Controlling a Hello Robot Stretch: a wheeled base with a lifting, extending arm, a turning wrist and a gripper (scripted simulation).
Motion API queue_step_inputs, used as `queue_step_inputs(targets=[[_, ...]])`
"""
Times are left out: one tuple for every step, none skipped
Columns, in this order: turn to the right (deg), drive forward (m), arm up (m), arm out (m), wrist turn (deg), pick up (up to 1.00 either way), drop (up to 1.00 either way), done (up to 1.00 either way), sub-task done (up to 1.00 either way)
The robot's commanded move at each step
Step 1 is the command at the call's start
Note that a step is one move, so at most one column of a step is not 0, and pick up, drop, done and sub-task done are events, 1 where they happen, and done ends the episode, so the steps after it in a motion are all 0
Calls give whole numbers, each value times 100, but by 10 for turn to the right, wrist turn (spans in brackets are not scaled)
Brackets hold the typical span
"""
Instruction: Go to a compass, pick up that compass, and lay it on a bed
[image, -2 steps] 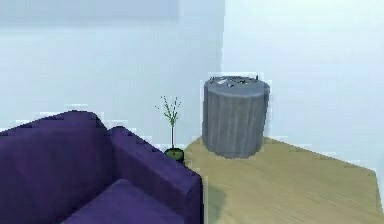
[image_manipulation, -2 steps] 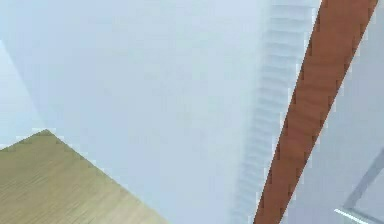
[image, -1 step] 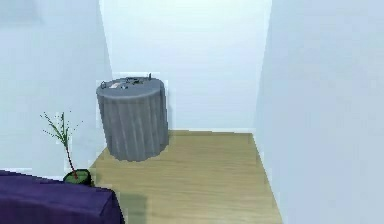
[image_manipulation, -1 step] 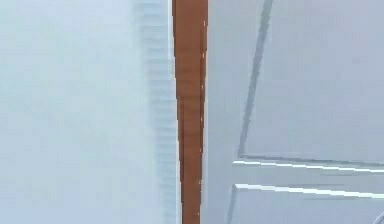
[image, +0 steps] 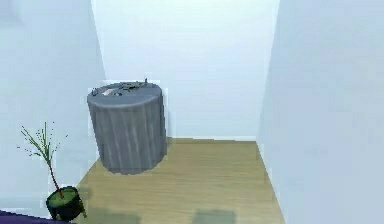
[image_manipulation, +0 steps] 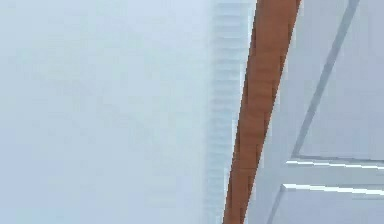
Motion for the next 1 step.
queue_step_inputs(targets=[[0, 100, 0, 0, 0, 0, 0, 0, 0]])
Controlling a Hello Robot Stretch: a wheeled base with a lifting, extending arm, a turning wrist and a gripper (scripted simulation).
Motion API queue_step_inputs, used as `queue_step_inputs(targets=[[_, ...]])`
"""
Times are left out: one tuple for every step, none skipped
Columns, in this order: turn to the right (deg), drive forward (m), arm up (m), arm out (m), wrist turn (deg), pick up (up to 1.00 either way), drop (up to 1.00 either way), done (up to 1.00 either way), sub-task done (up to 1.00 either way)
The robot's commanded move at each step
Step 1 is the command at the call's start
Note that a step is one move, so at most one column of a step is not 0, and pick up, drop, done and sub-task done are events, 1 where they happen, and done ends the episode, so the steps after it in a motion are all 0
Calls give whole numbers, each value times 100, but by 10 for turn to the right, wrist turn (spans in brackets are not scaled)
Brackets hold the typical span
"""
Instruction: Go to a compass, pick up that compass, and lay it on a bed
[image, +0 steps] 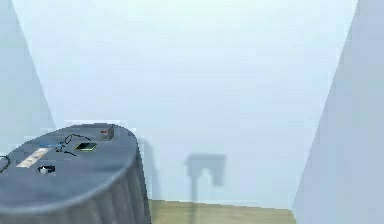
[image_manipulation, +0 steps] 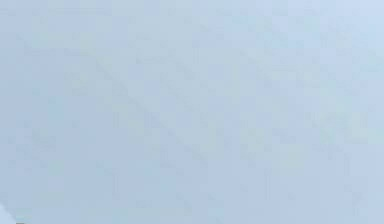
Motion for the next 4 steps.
queue_step_inputs(targets=[[60, 0, 0, 0, 0, 0, 0, 0, 0], [0, 45, 0, 0, 0, 0, 0, 0, 0], [-450, 0, 0, 0, 0, 0, 0, 0, 0], [-450, 0, 0, 0, 0, 0, 0, 0, 0]])
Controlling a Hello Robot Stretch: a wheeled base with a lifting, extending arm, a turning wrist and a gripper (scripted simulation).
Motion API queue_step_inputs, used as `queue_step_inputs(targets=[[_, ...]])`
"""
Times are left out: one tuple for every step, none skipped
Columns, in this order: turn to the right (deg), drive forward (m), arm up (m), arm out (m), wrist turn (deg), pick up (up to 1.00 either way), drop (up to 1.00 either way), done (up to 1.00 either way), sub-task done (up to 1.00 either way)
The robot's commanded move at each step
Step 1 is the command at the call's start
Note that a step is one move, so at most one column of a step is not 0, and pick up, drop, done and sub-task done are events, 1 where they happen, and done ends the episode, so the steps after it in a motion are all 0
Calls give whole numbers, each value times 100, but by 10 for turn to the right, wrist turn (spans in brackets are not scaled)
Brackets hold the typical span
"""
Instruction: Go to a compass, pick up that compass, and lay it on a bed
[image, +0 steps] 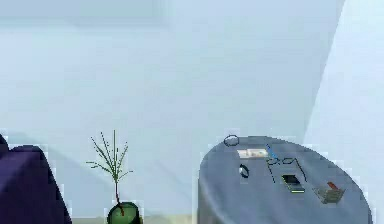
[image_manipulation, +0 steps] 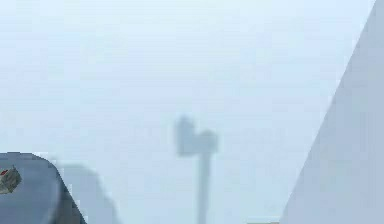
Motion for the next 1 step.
queue_step_inputs(targets=[[-450, 0, 0, 0, 0, 0, 0, 0, 0]])
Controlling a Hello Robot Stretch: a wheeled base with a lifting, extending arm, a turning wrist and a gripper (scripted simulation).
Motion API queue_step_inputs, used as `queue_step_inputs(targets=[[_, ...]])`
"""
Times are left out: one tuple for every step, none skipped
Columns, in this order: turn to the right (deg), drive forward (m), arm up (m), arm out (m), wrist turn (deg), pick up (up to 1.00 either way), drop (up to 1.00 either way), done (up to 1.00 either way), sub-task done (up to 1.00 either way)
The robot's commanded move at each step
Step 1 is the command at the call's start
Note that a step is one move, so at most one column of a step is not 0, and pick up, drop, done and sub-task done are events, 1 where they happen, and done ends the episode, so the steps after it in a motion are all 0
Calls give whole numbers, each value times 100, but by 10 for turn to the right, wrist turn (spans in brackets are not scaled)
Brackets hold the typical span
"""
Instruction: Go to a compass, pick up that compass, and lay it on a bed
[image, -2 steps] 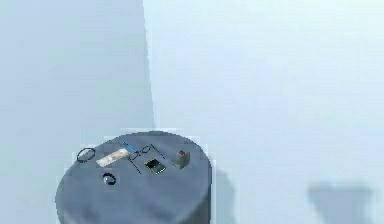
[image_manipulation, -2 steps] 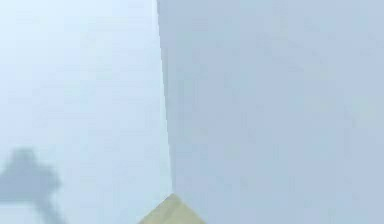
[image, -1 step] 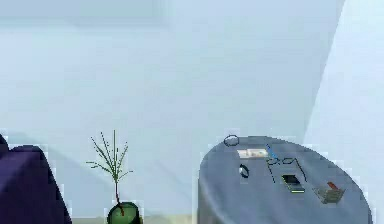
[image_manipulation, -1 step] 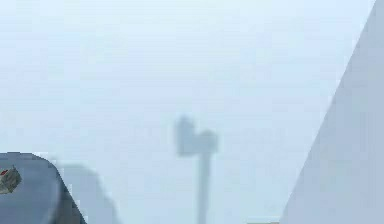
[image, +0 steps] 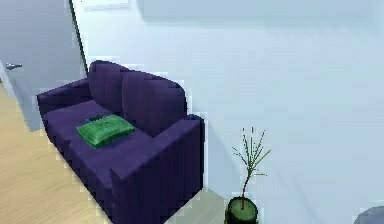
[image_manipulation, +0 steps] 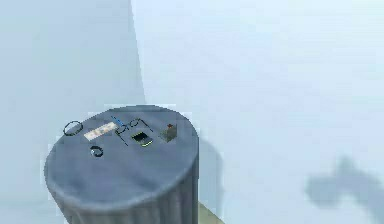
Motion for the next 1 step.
queue_step_inputs(targets=[[-30, 0, 0, 0, 0, 0, 0, 0, 0]])
